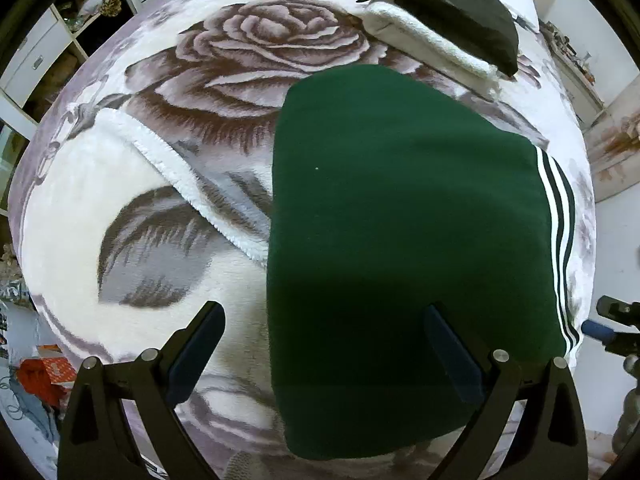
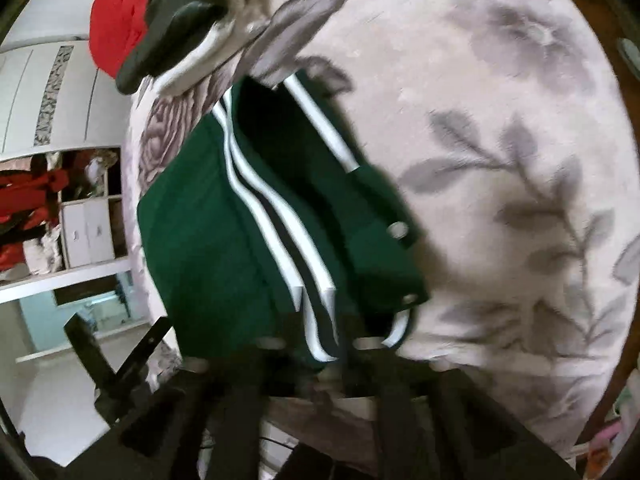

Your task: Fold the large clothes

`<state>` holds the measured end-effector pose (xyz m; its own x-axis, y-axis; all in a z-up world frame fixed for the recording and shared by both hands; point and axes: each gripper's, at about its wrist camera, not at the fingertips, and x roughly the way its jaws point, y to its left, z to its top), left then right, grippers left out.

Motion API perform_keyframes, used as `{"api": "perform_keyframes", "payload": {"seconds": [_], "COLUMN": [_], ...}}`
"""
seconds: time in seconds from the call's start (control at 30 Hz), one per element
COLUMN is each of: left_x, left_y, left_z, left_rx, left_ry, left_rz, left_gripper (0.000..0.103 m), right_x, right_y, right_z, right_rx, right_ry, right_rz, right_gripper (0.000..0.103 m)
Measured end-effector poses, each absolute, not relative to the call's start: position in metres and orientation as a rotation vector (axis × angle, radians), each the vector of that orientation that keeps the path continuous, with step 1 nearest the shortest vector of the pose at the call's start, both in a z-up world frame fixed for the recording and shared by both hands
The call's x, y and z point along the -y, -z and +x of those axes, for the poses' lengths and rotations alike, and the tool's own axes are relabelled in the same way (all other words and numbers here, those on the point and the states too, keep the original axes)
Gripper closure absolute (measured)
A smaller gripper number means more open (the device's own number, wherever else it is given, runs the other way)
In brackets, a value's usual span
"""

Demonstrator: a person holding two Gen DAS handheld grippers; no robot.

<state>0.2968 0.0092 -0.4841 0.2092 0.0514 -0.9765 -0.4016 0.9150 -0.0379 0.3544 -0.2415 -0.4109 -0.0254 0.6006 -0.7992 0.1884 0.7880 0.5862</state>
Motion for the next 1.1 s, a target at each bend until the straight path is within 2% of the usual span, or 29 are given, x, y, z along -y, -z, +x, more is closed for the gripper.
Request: {"api": "perform_keyframes", "payload": {"seconds": [0.03, 0.17, 0.2, 0.23, 0.27, 0.3, 0.33, 0.47, 0.57, 0.67, 0.7, 0.73, 0.77, 0.83, 0.87, 0.9, 0.97, 1.1], "left_x": [-0.009, -0.007, -0.007, -0.007, -0.008, -0.008, -0.009, -0.011, -0.016, -0.032, -0.04, -0.047, -0.052, -0.065, -0.072, -0.076, -0.078, -0.077], "left_y": [0.485, 0.489, 0.49, 0.49, 0.491, 0.491, 0.491, 0.49, 0.491, 0.487, 0.485, 0.485, 0.486, 0.496, 0.505, 0.514, 0.53, 0.558], "left_z": [0.297, 0.298, 0.299, 0.299, 0.298, 0.298, 0.298, 0.296, 0.296, 0.292, 0.29, 0.288, 0.286, 0.284, 0.283, 0.282, 0.284, 0.285], "left_rx": [-1.331, -1.337, -1.338, -1.339, -1.34, -1.342, -1.342, -1.348, -1.369, -1.364, -1.342, -1.325, -1.314, -1.296, -1.281, -1.255, -1.243, -1.215], "left_ry": [-0.324, -0.327, -0.326, -0.328, -0.333, -0.33, -0.329, -0.332, -0.347, -0.366, -0.362, -0.352, -0.342, -0.272, -0.233, -0.203, -0.151, -0.061], "left_rz": [-0.306, -0.282, -0.282, -0.279, -0.273, -0.275, -0.28, -0.28, -0.289, -0.334, -0.36, -0.386, -0.412, -0.544, -0.631, -0.707, -0.795, -0.969], "left_gripper": [0.0, 0.0, 0.0, 0.0, 0.0, 0.0, 0.0, 0.0, 0.0, 0.0, 0.0, 0.001, 0.001, 0.001, 0.001, 0.001, 0.001, 0.001], "right_x": [0.237, 0.213, 0.207, 0.199, 0.195, 0.194, 0.195, 0.206, 0.21, 0.201, 0.201, 0.202, 0.205, 0.213, 0.214, 0.213, 0.204, 0.194], "right_y": [0.414, 0.44, 0.445, 0.451, 0.455, 0.453, 0.447, 0.41, 0.435, 0.46, 0.455, 0.446, 0.436, 0.419, 0.415, 0.414, 0.43, 0.487], "right_z": [0.354, 0.349, 0.347, 0.344, 0.342, 0.34, 0.338, 0.335, 0.338, 0.344, 0.348, 0.353, 0.357, 0.367, 0.372, 0.382, 0.399, 0.431], "right_rx": [-1.599, -1.692, -1.704, -1.705, -1.695, -1.681, -1.657, -1.554, -1.594, -1.688, -1.688, -1.683, -1.662, -1.594, -1.563, -1.535, -1.525, -1.608], "right_ry": [-0.379, -0.432, -0.421, -0.396, -0.392, -0.395, -0.375, -0.311, -0.209, -0.254, -0.27, -0.293, -0.303, -0.346, -0.377, -0.416, -0.483, -0.606], "right_rz": [0.631, 0.585, 0.54, 0.482, 0.483, 0.516, 0.527, 0.524, 0.464, 0.483, 0.485, 0.48, 0.474, 0.511, 0.525, 0.515, 0.464, 0.5], "right_gripper": [0.024, 0.024, 0.033, 0.053, 0.062, 0.075, 0.082, 0.085, 0.084, 0.08, 0.074, 0.063, 0.058, 0.025, 0.019, 0.015, 0.015, 0.015]}}
